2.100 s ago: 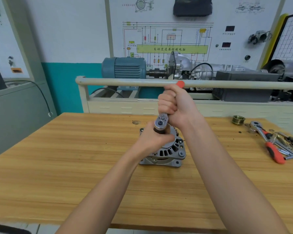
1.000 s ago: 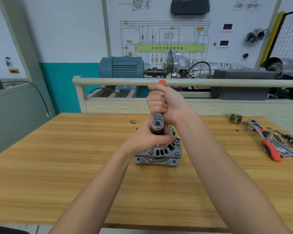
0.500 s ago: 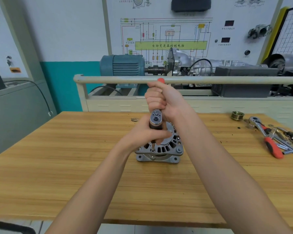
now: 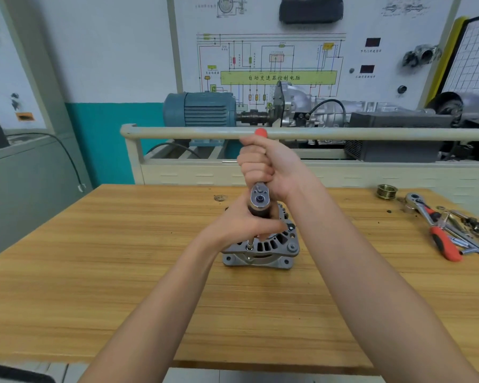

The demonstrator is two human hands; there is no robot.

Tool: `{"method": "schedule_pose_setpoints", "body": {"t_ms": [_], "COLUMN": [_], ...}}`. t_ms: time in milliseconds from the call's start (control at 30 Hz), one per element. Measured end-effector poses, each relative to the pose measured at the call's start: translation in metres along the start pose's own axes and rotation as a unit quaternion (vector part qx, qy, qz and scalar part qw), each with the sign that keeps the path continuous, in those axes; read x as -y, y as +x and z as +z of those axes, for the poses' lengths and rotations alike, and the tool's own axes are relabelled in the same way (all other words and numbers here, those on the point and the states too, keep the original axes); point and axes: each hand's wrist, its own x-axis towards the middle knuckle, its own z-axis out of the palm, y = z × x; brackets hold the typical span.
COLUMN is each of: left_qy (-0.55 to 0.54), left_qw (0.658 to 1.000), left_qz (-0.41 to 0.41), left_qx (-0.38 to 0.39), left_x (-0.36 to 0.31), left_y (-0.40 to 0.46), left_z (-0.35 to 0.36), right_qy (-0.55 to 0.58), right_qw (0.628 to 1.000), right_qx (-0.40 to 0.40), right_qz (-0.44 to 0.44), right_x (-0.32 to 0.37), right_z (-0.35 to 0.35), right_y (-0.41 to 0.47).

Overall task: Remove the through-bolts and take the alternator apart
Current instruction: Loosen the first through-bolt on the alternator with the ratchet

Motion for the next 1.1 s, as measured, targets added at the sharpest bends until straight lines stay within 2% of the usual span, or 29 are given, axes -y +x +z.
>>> {"method": "schedule_pose_setpoints", "body": {"t_ms": [67,133,233,300,367,433,500,567,667,733,800,867,933,1033,1100], "left_qy": [-0.023,-0.058,-0.142,-0.165,-0.123,-0.066,-0.027,-0.026,-0.055,-0.087,-0.136,-0.135,-0.093,-0.036,-0.016], "left_qw": [1.0,0.998,0.967,0.946,0.962,0.988,0.998,0.999,0.996,0.982,0.959,0.959,0.978,0.998,0.999], "left_qz": [0.006,0.006,0.002,0.003,0.014,0.029,0.04,0.036,0.025,0.017,0.014,0.014,0.015,0.044,0.04], "left_qx": [0.009,-0.034,-0.21,-0.279,-0.245,-0.136,-0.041,-0.014,-0.066,-0.167,-0.249,-0.25,-0.188,-0.038,0.01], "left_x": [-0.001,0.0,0.003,0.001,0.005,0.006,0.005,0.002,0.002,0.006,0.006,0.006,0.007,0.007,0.004], "left_y": [-0.001,0.0,0.007,0.01,0.007,0.0,-0.003,-0.002,0.002,0.005,0.008,0.007,0.004,-0.001,0.0], "left_z": [0.0,0.004,0.012,0.016,0.015,0.01,0.004,0.004,0.011,0.016,0.02,0.019,0.013,0.001,0.004], "right_qy": [-0.035,-0.021,0.083,0.13,0.117,0.059,0.008,-0.034,-0.034,0.037,0.104,0.128,0.115,0.056,-0.02], "right_qw": [0.999,0.999,0.989,0.972,0.979,0.995,1.0,0.998,0.998,0.998,0.977,0.962,0.973,0.998,0.998], "right_qx": [0.01,-0.001,-0.065,-0.086,-0.069,-0.023,0.014,0.039,0.027,-0.034,-0.09,-0.104,-0.078,0.002,0.048], "right_qz": [0.036,0.024,-0.108,-0.173,-0.154,-0.077,-0.001,0.048,0.042,-0.048,-0.164,-0.217,-0.186,-0.041,0.035], "right_x": [0.001,0.0,-0.006,-0.009,-0.009,-0.006,-0.002,0.001,0.001,-0.002,-0.008,-0.012,-0.01,-0.003,-0.002], "right_z": [0.001,0.005,0.005,0.002,0.0,-0.001,0.0,0.002,0.006,0.005,0.001,-0.002,-0.004,-0.004,0.0], "right_y": [0.004,0.007,0.009,0.008,0.003,0.0,0.0,0.002,0.001,0.0,0.0,-0.003,-0.005,-0.003,0.0]}}
